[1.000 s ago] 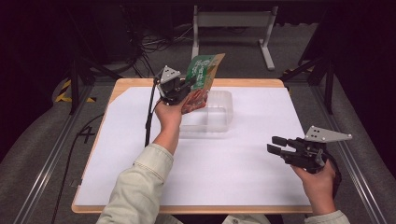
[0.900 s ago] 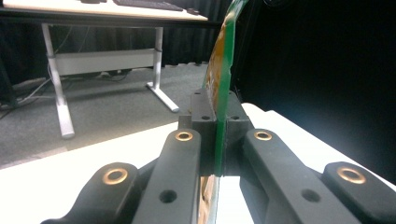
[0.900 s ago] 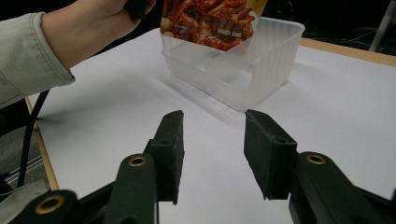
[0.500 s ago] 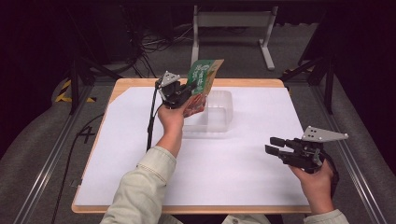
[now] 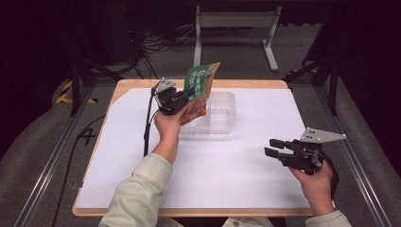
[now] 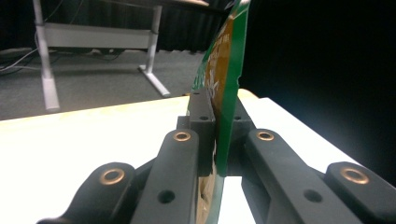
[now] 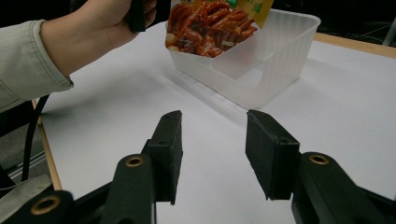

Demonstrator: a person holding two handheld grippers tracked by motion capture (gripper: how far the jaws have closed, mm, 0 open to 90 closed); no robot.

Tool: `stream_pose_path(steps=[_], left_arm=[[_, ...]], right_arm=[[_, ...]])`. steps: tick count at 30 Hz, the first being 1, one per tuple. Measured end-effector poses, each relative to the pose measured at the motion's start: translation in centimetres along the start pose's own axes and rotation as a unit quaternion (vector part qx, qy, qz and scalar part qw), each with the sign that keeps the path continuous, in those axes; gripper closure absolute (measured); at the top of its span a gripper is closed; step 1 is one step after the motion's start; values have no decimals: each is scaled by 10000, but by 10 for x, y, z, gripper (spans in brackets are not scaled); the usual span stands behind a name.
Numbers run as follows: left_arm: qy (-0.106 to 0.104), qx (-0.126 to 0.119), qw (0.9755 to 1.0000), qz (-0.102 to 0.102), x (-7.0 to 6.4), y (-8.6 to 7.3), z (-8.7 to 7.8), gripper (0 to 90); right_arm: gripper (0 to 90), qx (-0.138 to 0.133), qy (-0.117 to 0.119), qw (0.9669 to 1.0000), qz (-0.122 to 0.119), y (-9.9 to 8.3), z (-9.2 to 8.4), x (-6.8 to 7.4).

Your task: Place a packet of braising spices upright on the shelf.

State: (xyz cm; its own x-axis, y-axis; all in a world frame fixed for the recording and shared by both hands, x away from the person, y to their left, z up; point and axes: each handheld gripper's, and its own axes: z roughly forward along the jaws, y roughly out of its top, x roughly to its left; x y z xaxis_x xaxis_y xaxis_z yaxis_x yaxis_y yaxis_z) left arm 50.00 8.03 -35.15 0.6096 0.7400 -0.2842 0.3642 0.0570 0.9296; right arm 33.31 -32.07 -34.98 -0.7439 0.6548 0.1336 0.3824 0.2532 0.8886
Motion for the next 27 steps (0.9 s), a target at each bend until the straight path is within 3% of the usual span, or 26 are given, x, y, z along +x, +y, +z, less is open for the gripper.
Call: stream_pose_path(steps=[3,6,9,13,18,20,22,27], left_arm=[[-13,73,10000,26,-1,1,-2,860],[48,131,9995,278,-4,1,-3,860],[100,192,9989,406,-6,1,-3,869],[172,277,9986,405,-5,0,-3,876],[61,305,9992,261,-1,0,-1,883],[116,297,9994,145,-4,-1,1,889],[7,268,9996,1,-7,-3,5,892],[-122,-180,9993,-290,-8,-9,13,895]], right_arm=[[558,6,20,10000,7,0,2,1],[555,26,34,10000,-20,1,3,2],[552,23,44,10000,-23,1,3,3],[551,30,45,10000,-28,1,3,3],[547,45,58,10000,-2,0,3,3],[547,34,54,10000,-6,0,3,4],[547,33,53,10000,-9,0,3,4],[548,8,60,10000,-22,0,2,4]])
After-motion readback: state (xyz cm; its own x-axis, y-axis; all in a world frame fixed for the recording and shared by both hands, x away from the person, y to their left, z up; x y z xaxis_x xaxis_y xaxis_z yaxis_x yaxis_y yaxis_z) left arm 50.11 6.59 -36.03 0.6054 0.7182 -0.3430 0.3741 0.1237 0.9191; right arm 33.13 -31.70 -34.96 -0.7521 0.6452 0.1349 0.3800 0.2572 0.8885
